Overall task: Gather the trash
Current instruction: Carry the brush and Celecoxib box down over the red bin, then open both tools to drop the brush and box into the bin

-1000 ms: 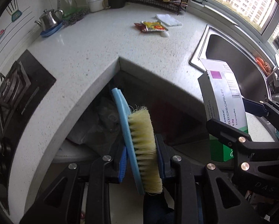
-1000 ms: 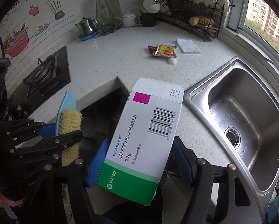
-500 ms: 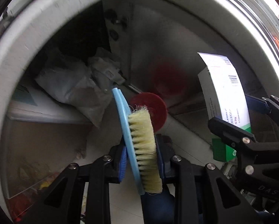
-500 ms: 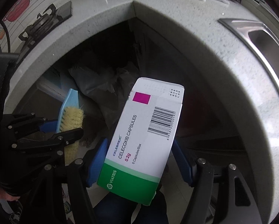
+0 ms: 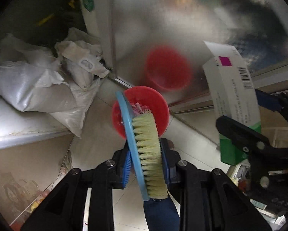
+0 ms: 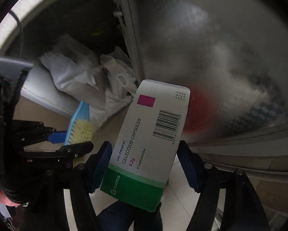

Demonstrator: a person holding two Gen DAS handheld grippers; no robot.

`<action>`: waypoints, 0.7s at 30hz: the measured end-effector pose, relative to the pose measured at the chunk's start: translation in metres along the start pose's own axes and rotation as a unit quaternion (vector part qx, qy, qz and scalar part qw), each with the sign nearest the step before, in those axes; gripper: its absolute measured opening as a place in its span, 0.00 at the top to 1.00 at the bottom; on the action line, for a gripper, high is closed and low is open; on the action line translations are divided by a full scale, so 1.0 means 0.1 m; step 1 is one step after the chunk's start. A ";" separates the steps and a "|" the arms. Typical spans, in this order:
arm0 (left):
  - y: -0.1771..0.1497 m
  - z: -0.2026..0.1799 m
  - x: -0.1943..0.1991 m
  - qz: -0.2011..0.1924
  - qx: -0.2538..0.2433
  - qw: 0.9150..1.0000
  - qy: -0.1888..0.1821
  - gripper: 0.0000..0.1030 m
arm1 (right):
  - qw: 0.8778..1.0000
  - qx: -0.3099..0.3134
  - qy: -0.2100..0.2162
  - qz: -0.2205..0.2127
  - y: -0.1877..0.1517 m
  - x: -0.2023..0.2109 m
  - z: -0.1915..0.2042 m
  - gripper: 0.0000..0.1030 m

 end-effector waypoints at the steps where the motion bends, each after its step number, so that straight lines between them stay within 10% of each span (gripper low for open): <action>1: -0.01 0.00 -0.06 0.004 0.002 1.000 0.002 0.75 | 1.000 -0.002 -0.001 0.003 -0.02 -0.06 -0.03 0.35; 5: 0.07 0.00 -0.29 0.012 -0.001 1.000 -0.003 0.74 | 1.000 -0.006 -0.006 0.014 -0.11 -0.21 -0.11 0.35; 10: 0.16 0.05 -0.30 -0.003 0.028 0.999 -0.018 0.43 | 1.000 -0.012 -0.014 0.023 -0.18 -0.26 -0.18 0.35; 21: 0.05 0.28 -0.28 -0.004 0.017 0.999 0.031 0.40 | 0.999 -0.015 0.007 0.033 -0.22 -0.37 -0.08 0.35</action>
Point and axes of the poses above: each gripper's, at about its wrist camera, not at the fingertips, and x roughly against the way its jaws point, z to its left, y to its top, the point moved 8 cm from there along -x, roughly the way its jaws point, and after that the axes turned 3 degrees about -z, right-handed, at the moved point
